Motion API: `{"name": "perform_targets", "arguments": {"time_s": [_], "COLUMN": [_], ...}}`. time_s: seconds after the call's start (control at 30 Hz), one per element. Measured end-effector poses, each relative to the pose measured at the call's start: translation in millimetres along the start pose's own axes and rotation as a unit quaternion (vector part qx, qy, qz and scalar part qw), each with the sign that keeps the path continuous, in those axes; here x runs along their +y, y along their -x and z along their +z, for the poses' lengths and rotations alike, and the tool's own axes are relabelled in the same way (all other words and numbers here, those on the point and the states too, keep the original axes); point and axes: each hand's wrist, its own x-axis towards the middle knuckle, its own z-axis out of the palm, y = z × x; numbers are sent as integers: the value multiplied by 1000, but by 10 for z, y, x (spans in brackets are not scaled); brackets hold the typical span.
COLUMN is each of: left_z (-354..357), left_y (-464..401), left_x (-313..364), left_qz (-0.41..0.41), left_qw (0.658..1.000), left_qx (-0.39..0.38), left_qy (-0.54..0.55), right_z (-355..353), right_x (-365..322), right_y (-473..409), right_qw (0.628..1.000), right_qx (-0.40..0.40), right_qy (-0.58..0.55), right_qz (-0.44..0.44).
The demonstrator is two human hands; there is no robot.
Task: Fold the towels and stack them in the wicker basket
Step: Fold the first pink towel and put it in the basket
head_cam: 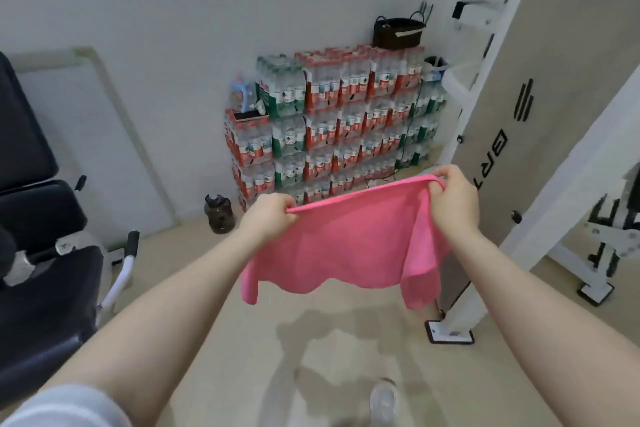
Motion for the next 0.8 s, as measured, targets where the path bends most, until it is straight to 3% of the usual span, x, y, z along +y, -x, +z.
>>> {"name": "perform_targets", "arguments": {"time_s": [0.2,0.37,0.5,0.63,0.7,0.8], "left_z": [137,257,332,421,449,427], "left_y": [-1351,-2415,-3214,-4139,-4606,-5359], "left_x": [165,279,367,170,25,-199], "left_qz": [-99,-138,-186,-257,-292,-295], "left_qw": [986,971,955,920,887,828], "left_qx": [86,126,172,199,216,232], "left_qy": [107,148,158,218,284,417], "right_z": [321,628,972,1383,1604,1986], "right_x": [218,578,711,664,615,488], "right_y": [-1684,-3226,-4025,-4745,-5143,-5793], "right_qw": [998,968,969,932,917,932], "right_qx": [15,16,12,33,31,-1], "right_qy": [-66,-190,-186,-280,-297,-257], "right_qz": [-5,161,164,228,266,255]}}
